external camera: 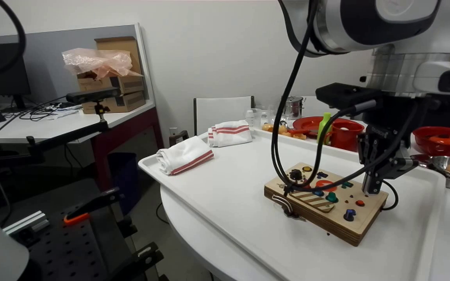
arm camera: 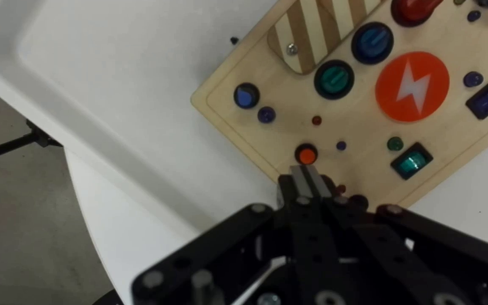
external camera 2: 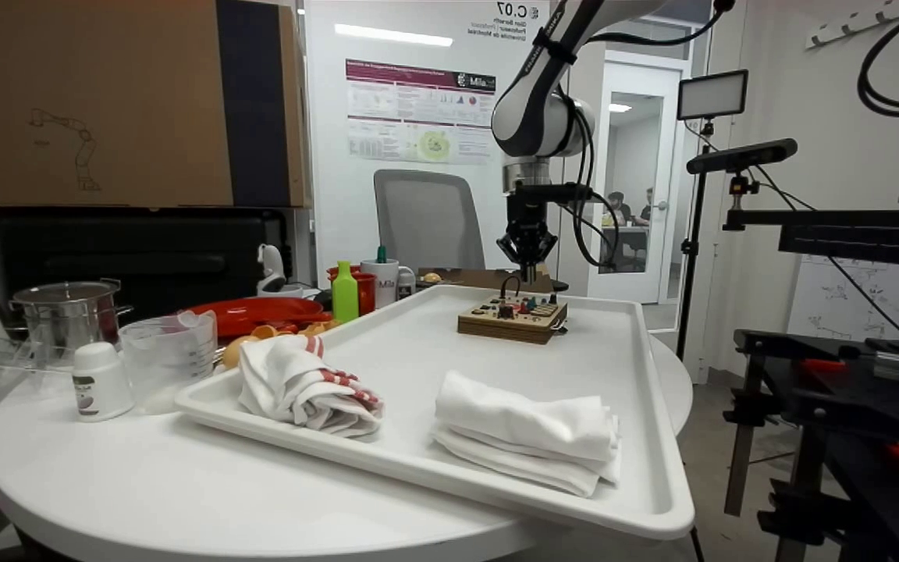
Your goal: Press the orange button on the object on the table
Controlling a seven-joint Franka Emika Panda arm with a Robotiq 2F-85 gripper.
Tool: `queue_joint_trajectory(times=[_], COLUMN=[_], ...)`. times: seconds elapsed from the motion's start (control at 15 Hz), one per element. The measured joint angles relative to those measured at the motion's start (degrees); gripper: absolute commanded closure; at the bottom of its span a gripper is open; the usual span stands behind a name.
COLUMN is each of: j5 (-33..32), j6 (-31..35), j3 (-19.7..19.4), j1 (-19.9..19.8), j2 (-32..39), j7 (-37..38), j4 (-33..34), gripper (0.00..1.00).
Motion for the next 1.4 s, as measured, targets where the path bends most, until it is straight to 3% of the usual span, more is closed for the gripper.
queue_joint_trajectory(times=[1.4], j5=[0.41], j6=[-0.15], j3=[-0.09], j1=[0.37], j2=[2.51], j7=[2.69], j4=[2.30], gripper=[1.00])
